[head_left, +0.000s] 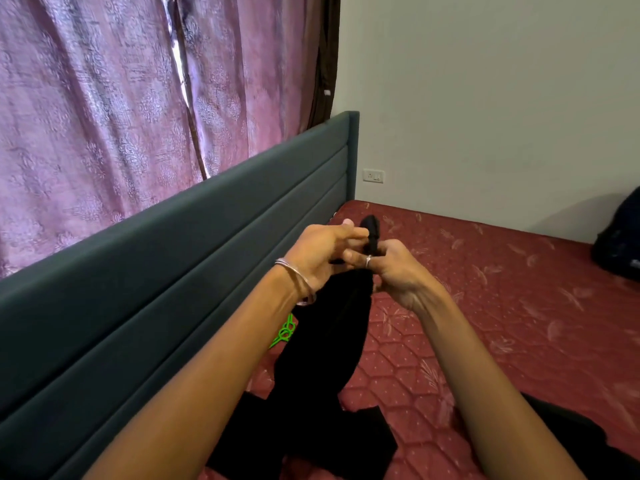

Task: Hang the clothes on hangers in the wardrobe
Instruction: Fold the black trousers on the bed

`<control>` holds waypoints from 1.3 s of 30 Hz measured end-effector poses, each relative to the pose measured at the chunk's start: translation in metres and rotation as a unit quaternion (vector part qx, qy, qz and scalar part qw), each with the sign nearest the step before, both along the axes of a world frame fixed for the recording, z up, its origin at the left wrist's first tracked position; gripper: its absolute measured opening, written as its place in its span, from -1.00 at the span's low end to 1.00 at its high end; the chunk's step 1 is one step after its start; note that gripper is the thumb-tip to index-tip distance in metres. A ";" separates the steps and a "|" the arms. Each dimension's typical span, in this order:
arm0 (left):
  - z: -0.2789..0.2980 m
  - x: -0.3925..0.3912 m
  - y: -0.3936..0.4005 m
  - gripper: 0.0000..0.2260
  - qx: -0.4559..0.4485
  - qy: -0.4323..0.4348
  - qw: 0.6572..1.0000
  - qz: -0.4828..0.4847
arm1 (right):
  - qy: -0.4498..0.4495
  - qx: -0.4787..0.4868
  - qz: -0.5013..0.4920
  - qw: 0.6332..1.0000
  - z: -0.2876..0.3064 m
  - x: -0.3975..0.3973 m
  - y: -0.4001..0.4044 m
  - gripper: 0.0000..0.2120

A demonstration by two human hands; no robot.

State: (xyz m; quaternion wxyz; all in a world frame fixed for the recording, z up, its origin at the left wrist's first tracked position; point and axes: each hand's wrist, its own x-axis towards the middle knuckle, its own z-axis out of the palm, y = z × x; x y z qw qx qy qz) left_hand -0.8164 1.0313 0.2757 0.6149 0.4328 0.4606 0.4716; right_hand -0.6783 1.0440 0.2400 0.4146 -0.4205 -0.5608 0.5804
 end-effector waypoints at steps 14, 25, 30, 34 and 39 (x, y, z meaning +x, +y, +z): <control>-0.136 -0.083 -0.007 -0.68 0.146 0.164 0.968 0.120 | 0.072 0.064 -0.141 0.985 0.039 -0.002 -0.008 -0.85; -0.182 -0.084 0.022 -0.17 -0.001 0.098 0.995 -0.032 | 0.174 0.168 -0.132 0.961 0.125 -0.009 -0.013 -0.78; -0.138 -0.055 0.045 -0.41 0.051 -0.021 0.997 -0.049 | 0.273 0.179 -0.110 0.939 0.151 0.004 -0.016 -0.76; -0.093 -0.040 0.064 -0.65 0.117 -0.131 0.984 0.018 | 0.291 0.193 -0.163 0.923 0.161 0.023 -0.017 -0.71; -0.025 -0.072 0.086 -0.85 0.180 -0.083 0.954 0.226 | 0.117 0.212 -0.333 0.912 0.144 0.090 -0.004 -0.74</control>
